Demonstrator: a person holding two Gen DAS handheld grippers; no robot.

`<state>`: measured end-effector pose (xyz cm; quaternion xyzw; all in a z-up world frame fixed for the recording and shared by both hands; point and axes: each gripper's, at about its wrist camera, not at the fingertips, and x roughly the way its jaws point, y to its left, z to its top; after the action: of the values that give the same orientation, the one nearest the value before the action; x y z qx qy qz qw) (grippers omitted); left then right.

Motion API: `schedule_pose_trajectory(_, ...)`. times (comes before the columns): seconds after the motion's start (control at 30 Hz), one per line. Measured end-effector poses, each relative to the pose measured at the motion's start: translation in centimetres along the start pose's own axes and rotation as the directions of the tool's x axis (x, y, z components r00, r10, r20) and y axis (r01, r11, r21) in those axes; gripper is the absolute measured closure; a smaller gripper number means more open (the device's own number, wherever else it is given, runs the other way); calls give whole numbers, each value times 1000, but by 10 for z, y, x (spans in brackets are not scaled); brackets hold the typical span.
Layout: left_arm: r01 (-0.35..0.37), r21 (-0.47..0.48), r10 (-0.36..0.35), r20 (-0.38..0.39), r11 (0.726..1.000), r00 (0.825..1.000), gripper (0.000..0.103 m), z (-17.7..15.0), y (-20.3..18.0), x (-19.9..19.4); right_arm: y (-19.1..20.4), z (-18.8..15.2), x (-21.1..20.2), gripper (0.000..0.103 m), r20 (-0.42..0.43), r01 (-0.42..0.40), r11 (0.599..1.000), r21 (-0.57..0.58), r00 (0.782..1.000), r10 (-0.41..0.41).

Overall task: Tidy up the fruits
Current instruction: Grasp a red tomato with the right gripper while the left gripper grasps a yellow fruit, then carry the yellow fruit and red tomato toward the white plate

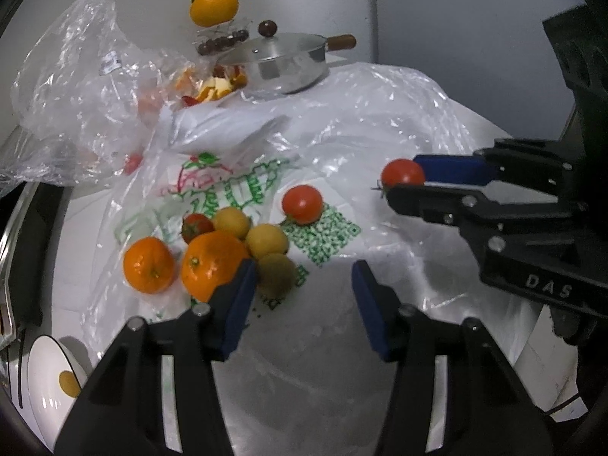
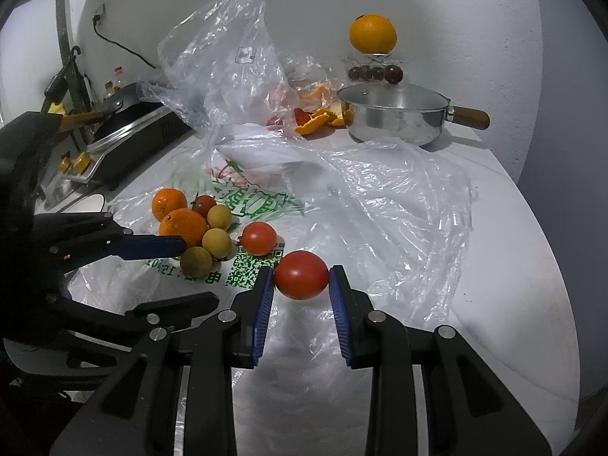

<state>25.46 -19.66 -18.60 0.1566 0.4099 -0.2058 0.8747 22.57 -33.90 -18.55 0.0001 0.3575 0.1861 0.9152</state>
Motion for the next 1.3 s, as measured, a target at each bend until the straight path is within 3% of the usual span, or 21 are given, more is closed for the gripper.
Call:
schedule_pose_trajectory(0.13,63,-14,-63,5,998,998,50,3,2,-4,-1,-1,0,71,2,0,1000,1,1000,-1)
schedule_pose_trajectory(0.23,149,-41,-148,21,988,989,50,3,4,-12,-1,-2,-1,71,3,3,1000,3,1000,-3)
schedule_pose_trajectory(0.43,72,-20,-72,29,997,997,50,2,3,-15,-2,-2,1,71,2,8,1000,7,1000,-8)
schedule_pose_trajectory(0.63,56,-30,-57,-13,998,998,50,-3,6,2,-2,-3,1,71,1,6,1000,7,1000,-6)
schedule_pose_trajectory(0.9,65,-50,-66,-30,997,997,76,-7,10,11,-1,-3,1,71,2,9,1000,7,1000,-9)
schedule_pose_trajectory(1.3,79,-68,-79,15,995,997,77,-9,12,-11,10,3,-4,71,8,16,1000,-18,1000,-16)
